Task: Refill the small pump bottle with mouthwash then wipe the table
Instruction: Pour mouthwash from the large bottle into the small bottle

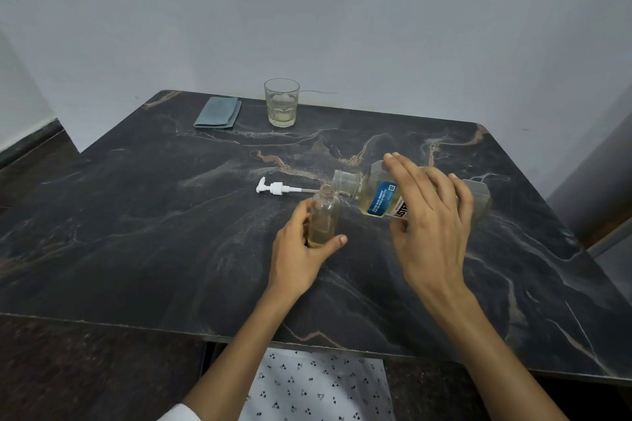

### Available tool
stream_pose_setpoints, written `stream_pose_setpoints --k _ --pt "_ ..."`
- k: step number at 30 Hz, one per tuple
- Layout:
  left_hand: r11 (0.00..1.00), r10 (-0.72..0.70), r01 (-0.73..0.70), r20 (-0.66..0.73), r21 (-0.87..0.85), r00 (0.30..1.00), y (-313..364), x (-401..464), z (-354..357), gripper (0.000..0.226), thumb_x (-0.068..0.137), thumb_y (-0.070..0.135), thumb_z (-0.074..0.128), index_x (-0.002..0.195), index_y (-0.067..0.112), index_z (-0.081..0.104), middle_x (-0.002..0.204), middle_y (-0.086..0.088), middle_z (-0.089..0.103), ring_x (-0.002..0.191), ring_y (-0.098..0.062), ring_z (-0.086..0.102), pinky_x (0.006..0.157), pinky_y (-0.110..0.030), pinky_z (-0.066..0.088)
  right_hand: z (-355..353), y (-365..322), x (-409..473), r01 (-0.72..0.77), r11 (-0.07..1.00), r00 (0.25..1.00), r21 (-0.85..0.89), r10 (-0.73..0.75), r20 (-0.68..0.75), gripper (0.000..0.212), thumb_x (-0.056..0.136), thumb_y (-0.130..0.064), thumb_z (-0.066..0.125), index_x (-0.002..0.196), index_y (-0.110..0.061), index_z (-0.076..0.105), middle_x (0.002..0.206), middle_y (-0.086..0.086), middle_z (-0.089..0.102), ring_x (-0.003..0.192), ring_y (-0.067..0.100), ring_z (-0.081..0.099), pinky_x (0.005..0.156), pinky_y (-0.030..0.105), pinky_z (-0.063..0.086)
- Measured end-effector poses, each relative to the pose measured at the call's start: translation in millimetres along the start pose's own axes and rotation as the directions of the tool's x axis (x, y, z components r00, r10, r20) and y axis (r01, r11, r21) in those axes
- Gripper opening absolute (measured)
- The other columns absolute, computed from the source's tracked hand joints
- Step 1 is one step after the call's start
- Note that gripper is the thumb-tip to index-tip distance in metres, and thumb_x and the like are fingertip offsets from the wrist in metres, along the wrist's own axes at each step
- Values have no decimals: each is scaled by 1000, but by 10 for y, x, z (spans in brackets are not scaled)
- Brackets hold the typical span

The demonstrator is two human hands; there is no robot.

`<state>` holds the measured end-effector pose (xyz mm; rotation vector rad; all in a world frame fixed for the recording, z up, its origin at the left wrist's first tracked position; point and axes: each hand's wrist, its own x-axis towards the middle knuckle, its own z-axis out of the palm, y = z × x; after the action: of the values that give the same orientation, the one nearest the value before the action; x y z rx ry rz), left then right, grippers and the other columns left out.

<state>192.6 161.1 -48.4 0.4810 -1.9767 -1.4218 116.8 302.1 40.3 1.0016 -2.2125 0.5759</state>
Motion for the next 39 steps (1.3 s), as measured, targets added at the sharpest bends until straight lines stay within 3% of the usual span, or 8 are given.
stream_pose_setpoints --k 28,39 --pt "1000 -3 3 8 23 1000 -8 -1 -8 60 67 34 82 106 62 45 99 30 63 98 3 63 88 -31 55 8 6 2 9 1000 1000 4 -9 -17 90 54 20 72 135 -13 50 130 3 58 113 19 41 103 37 23" --pt "1000 -7 6 5 29 1000 -21 -5 -2 56 68 30 82 106 53 48 104 20 64 98 -1 64 88 -37 55 -1 4 -5 4 1000 1000 2 -4 -6 91 54 20 72 135 -14 50 131 1 57 113 18 41 104 35 22"
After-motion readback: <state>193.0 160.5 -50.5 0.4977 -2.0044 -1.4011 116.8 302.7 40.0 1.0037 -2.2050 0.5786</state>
